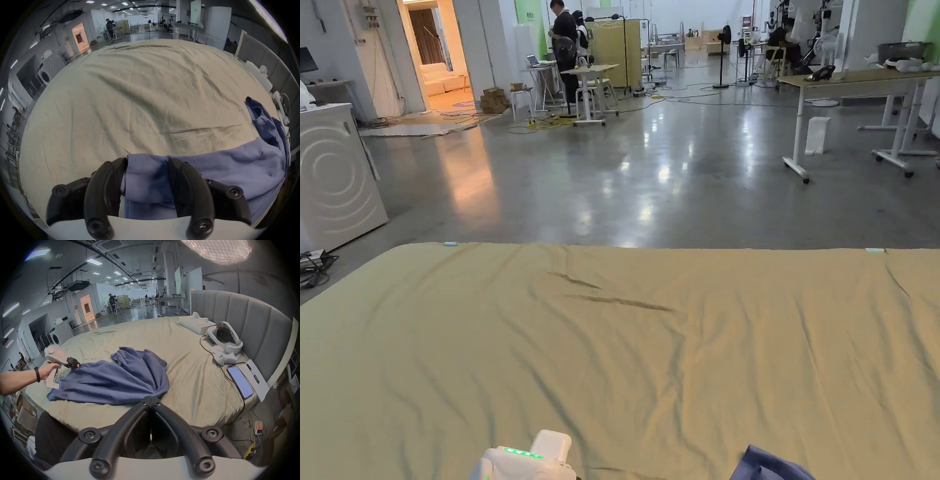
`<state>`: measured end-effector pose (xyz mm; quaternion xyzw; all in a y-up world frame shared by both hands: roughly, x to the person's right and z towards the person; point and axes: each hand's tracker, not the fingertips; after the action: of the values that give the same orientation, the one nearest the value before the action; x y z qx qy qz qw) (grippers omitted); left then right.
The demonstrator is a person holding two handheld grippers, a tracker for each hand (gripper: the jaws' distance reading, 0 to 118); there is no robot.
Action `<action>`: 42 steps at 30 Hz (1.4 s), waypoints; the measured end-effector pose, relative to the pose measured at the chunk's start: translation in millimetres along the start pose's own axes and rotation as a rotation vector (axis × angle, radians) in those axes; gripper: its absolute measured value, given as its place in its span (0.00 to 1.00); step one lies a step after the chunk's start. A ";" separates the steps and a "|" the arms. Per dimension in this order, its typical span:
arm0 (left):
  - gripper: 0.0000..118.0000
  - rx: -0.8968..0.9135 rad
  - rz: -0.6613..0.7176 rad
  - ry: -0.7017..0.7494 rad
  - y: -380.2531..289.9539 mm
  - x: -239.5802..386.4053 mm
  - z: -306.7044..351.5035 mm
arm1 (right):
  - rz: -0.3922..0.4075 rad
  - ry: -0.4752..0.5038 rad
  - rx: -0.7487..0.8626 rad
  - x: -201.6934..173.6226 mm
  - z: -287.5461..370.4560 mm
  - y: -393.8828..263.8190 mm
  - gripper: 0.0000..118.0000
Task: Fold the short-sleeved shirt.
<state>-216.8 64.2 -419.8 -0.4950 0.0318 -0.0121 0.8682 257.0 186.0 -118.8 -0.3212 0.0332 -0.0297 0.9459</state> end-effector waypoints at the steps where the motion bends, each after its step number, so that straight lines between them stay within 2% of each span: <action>1: 0.42 -0.010 0.007 0.001 1.8 1.5 1.1 | -0.004 -0.003 -0.006 1.5 -0.4 -3.3 0.00; 3: 0.24 -0.022 0.013 -0.012 2.6 3.8 2.8 | -0.013 -0.004 -0.013 3.4 -1.8 -5.9 0.00; 5: 0.14 -0.027 0.020 -0.009 4.5 11.0 5.1 | -0.022 0.000 -0.022 3.8 -3.5 -6.3 0.00; 11: 0.14 -0.170 -0.086 0.037 19.1 25.2 -16.5 | -0.025 0.053 0.018 15.9 -21.0 19.9 0.00; 14: 0.14 -0.213 -0.053 0.025 30.7 20.1 -25.0 | 0.024 0.090 0.045 24.6 -55.8 61.6 0.00; 16: 0.13 -0.236 -0.020 0.002 36.6 15.1 -26.3 | 0.064 0.129 0.003 27.0 -91.9 94.9 0.02; 17: 0.14 -0.243 -0.013 -0.011 37.7 11.7 -26.5 | 0.084 0.146 -0.025 20.9 -111.9 112.5 0.22; 19: 0.13 -0.250 -0.007 -0.036 38.1 6.4 -26.5 | 0.126 0.206 -0.157 18.5 -162.1 140.3 0.82; 20: 0.13 -0.249 0.000 -0.046 38.1 3.1 -28.3 | 0.142 0.232 -0.216 15.7 -189.9 151.4 1.00; 22: 0.13 -0.250 -0.001 -0.052 37.5 3.5 -29.1 | 0.188 0.246 -0.257 12.4 -236.7 165.3 0.94; 27: 0.13 -0.264 -0.043 -0.041 40.8 6.8 -29.4 | 0.391 0.103 -0.426 -8.6 -346.9 180.1 0.91; 28: 0.13 -0.266 -0.039 -0.044 41.3 5.4 -29.7 | 0.406 0.074 -0.454 -9.9 -363.1 178.4 0.89; 30: 0.13 -0.270 -0.028 -0.057 41.7 2.3 -29.9 | 0.449 0.019 -0.509 -9.3 -392.4 173.0 0.79; 31: 0.13 -0.271 -0.027 -0.062 41.7 1.1 -29.9 | 0.462 0.007 -0.526 -8.9 -400.8 169.4 0.74; 34: 0.13 -0.264 -0.021 -0.079 42.7 0.2 -30.6 | 0.466 0.022 -0.542 -9.6 -407.9 160.3 0.70; 35: 0.13 -0.265 -0.019 -0.078 42.6 0.5 -30.4 | 0.466 0.021 -0.525 -10.3 -404.9 159.4 0.66; 37: 0.13 -0.268 -0.026 -0.070 43.4 4.0 -28.3 | 0.478 0.029 -0.508 -12.4 -397.7 158.9 0.54; 40: 0.13 -0.278 -0.032 -0.059 46.1 5.6 -29.0 | 0.469 0.033 -0.498 -22.1 -392.2 151.0 0.29; 42: 0.13 -0.282 -0.029 -0.057 46.5 5.2 -29.1 | 0.487 0.027 -0.493 -37.0 -390.7 143.6 0.24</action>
<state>-214.0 62.7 -474.8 -0.6126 0.0013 -0.0058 0.7903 193.2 65.9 -513.9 -0.5222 0.1275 0.2017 0.8187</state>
